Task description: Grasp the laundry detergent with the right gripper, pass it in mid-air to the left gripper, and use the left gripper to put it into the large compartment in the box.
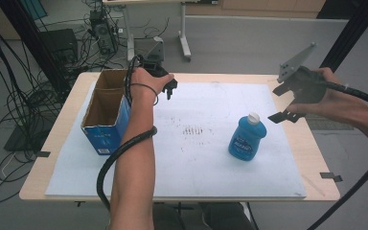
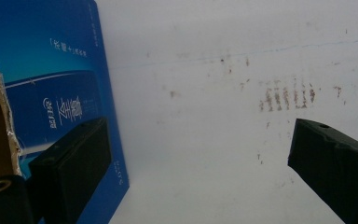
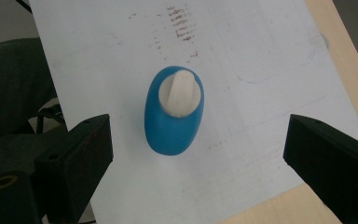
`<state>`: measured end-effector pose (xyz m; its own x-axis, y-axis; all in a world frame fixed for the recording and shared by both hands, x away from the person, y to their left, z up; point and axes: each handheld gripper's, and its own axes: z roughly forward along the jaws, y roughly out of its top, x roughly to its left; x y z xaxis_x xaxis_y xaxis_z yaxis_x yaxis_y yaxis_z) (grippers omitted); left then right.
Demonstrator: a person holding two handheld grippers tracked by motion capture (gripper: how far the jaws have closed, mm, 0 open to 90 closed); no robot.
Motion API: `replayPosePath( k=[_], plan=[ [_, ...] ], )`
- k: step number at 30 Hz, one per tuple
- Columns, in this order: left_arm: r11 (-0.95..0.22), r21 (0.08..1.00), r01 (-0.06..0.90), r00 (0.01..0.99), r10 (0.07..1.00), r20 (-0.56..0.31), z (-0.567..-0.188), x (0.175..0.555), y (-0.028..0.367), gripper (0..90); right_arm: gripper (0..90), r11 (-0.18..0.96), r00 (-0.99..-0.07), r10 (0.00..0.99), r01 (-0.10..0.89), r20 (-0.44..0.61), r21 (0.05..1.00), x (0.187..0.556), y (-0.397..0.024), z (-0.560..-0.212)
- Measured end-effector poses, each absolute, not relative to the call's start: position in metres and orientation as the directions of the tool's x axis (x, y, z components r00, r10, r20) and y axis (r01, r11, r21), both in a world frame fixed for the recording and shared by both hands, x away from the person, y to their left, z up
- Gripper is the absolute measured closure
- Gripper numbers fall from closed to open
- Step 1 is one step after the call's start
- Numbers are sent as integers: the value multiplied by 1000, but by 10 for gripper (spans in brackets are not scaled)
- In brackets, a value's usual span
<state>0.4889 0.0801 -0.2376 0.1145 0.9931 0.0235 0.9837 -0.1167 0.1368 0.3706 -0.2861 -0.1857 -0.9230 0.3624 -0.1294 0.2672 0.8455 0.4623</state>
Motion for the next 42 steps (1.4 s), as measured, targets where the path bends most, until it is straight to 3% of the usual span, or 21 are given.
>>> replayPosePath(
  k=[21, 42],
  plan=[
    [-123, 138, 983, 119, 992, 34, -236, 485, 79, 63, 62, 745, -876, 476, 352, -83, 567, 353, -347, -226],
    [-127, 138, 982, 123, 992, 41, -237, 483, 82, 62, 47, 587, -829, 559, 407, 13, 700, 343, -367, -292]
  ],
)
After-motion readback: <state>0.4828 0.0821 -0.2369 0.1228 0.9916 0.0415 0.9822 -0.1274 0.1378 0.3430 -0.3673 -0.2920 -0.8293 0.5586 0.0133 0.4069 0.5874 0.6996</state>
